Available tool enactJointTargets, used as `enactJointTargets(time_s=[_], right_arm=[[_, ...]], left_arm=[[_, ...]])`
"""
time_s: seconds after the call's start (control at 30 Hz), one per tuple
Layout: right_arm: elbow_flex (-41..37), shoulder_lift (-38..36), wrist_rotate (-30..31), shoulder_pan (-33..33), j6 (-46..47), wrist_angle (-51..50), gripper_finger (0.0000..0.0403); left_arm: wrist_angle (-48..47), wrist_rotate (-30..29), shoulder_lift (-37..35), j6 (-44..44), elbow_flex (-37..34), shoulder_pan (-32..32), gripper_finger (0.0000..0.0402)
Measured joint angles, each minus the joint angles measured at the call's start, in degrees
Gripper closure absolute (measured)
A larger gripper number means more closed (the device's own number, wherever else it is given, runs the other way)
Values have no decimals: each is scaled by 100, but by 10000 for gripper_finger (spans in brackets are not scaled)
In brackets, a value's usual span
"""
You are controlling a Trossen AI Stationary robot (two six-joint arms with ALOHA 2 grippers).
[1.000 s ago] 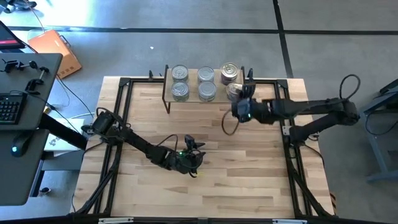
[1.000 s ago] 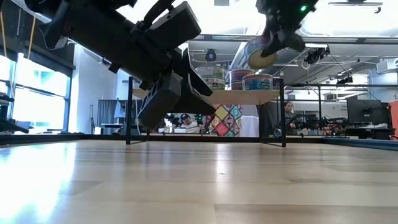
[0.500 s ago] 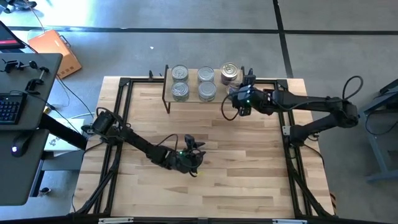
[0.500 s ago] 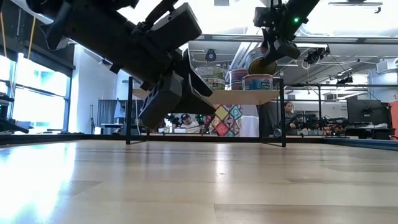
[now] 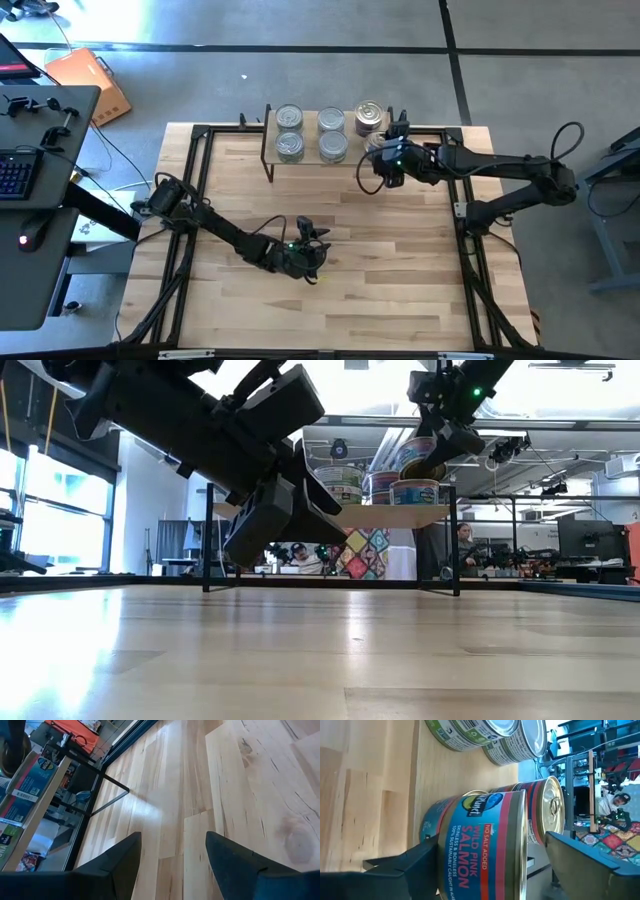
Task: Stack canned seafood by type on shelf
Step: Stack the blue tuna can on top of the bottom blue tuna can on the shelf
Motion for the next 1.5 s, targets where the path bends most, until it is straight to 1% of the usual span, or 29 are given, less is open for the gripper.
enactJointTargets(time_s=[0.1,0.27,0.4,0.67,1.0,1.1,1.2,1.3,1.5], right_arm=[[0,0,-50,0,-37,5,78],[0,0,-540,0,-38,-8,78],[0,0,-557,1,-106,82,78],[2,0,-359,0,-328,543,78],[2,2,-560,0,-311,477,78],[3,2,-811,0,-288,208,83],[3,4,-924,2,-188,-16,90],[2,4,-915,0,-171,-44,96],[4,4,-711,0,-257,95,98]], left_arm=[[0,0,0,-17,1,0,188],[2,168,0,-48,2,0,188],[2,260,2,-89,2,0,188],[2,260,2,-91,4,2,188],[2,259,2,-90,4,2,188],[2,260,2,-90,4,2,188],[2,259,2,-90,4,2,188],[2,258,2,-90,4,4,188],[2,258,2,-90,4,7,188]])
